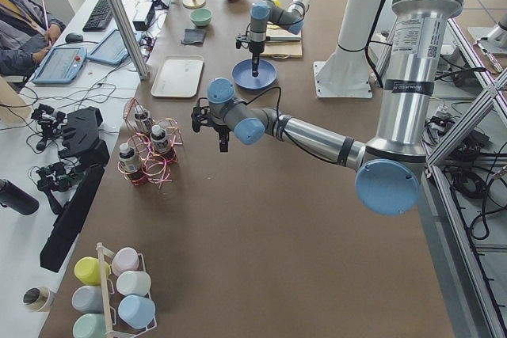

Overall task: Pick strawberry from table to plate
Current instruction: 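Carry the strawberry with the right gripper over the plate while the left withdraws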

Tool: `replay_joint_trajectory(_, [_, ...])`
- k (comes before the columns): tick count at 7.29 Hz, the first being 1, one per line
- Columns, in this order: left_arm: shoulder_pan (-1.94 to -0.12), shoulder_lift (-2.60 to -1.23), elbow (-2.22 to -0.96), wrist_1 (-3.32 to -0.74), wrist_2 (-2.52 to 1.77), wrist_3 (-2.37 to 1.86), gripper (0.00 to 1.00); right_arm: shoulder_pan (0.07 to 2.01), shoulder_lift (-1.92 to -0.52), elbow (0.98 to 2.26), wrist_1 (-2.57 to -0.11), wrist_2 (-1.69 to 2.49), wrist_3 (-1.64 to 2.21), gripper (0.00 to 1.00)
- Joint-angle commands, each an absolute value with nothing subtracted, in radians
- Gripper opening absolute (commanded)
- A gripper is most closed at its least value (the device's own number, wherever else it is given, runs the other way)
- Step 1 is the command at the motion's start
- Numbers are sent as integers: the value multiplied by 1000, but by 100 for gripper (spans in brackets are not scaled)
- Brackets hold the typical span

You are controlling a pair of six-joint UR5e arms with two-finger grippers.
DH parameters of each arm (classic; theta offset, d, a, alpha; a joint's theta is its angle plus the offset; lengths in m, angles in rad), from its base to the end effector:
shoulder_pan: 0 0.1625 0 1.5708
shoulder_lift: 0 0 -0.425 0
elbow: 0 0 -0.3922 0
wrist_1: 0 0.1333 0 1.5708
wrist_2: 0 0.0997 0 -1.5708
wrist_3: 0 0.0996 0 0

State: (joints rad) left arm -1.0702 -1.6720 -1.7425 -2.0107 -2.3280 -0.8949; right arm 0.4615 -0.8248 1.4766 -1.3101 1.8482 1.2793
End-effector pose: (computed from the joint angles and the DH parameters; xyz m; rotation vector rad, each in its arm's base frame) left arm 0.2039 -0.5079 0.4692 0.0539 0.9876 -0.0919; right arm -0.6127 -0.4231 0.2164 0.0934 -0.9371 0.0307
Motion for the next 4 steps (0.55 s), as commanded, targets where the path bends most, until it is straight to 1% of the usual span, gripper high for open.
replay_joint_trajectory(1, [-1071, -1669, -1744, -2011, -2324, -896, 94, 468, -833, 1476, -1327, 1848, 1259, 0])
replay_joint_trajectory(2, [-1071, -1669, -1744, -2011, -2321, -897, 94, 468, -834, 1474, -1325, 1848, 1259, 52])
replay_joint_trajectory(3, [-1071, -1670, -1740, -2010, -2321, -897, 95, 477, -836, 1476, -1324, 1851, 1255, 100])
replay_joint_trajectory(4, [-1071, -1674, -1740, -2006, -2321, -902, 95, 520, -842, 1495, -1328, 1889, 1246, 100])
